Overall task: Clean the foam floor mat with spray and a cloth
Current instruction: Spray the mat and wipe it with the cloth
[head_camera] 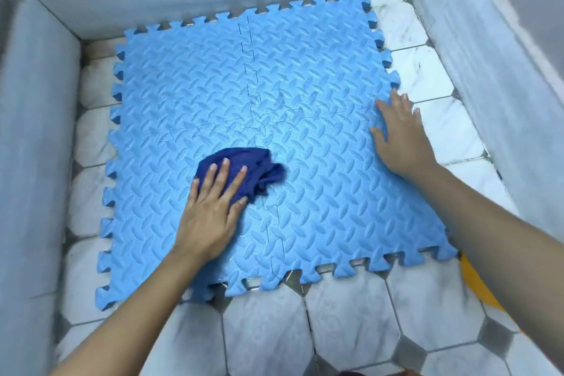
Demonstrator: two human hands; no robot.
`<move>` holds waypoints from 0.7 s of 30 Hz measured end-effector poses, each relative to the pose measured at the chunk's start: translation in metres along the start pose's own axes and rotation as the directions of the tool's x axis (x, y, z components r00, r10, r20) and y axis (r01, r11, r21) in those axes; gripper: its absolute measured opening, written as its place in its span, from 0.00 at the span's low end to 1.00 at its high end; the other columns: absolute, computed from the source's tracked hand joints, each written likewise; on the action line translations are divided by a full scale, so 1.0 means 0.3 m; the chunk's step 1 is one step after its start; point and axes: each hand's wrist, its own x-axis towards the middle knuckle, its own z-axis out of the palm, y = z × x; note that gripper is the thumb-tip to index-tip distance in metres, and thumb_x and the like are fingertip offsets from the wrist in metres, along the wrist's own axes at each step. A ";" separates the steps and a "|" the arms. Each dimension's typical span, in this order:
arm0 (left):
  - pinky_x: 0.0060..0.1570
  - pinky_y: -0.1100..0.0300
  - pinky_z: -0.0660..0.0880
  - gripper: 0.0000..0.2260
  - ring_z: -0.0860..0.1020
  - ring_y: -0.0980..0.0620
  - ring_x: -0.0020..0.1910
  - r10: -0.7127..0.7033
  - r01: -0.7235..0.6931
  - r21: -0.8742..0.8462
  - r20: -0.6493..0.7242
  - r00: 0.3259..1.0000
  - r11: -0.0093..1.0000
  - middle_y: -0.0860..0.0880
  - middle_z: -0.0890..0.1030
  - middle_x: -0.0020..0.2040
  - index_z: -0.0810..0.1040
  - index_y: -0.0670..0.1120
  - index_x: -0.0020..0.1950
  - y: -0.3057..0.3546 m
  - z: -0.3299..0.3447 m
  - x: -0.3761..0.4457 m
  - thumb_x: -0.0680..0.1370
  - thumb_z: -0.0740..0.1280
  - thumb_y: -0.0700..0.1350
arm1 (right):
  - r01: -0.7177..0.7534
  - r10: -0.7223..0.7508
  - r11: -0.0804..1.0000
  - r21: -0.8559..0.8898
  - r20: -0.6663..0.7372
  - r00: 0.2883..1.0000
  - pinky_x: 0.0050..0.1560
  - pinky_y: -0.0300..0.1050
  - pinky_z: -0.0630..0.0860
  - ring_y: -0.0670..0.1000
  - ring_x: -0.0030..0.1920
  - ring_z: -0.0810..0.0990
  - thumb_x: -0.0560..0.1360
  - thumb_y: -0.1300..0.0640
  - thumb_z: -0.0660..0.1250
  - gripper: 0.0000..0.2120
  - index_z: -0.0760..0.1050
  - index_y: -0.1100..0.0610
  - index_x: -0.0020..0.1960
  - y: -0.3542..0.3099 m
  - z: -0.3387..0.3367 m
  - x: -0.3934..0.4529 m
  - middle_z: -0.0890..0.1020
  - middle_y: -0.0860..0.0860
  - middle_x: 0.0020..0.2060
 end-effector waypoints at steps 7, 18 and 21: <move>0.73 0.44 0.47 0.29 0.47 0.43 0.77 -0.136 0.136 0.060 0.000 0.991 0.989 0.48 0.52 0.79 0.63 0.47 0.75 -0.151 -0.016 -0.162 0.80 0.43 0.60 | -0.079 0.068 0.987 -0.141 -0.077 0.995 0.76 0.57 0.49 0.54 0.79 0.51 0.81 0.45 0.43 0.28 0.54 0.52 0.79 0.109 0.096 -0.435 0.56 0.54 0.79; 0.74 0.49 0.43 0.24 0.51 0.48 0.77 0.649 -0.657 0.114 0.101 0.754 0.745 0.51 0.52 0.78 0.52 0.57 0.78 0.479 0.072 0.227 0.82 0.44 0.58 | -0.103 0.131 0.988 0.114 -0.270 0.954 0.76 0.40 0.50 0.47 0.77 0.56 0.80 0.59 0.51 0.25 0.60 0.61 0.77 0.145 0.116 -0.442 0.62 0.53 0.76; 0.74 0.50 0.39 0.23 0.45 0.51 0.78 0.445 -0.444 0.098 0.010 0.895 0.891 0.51 0.47 0.79 0.47 0.56 0.78 0.482 -0.005 0.515 0.82 0.43 0.56 | -0.098 0.113 0.993 0.068 -0.272 0.956 0.76 0.44 0.52 0.50 0.77 0.57 0.80 0.60 0.51 0.25 0.60 0.62 0.77 0.150 0.120 -0.441 0.62 0.54 0.76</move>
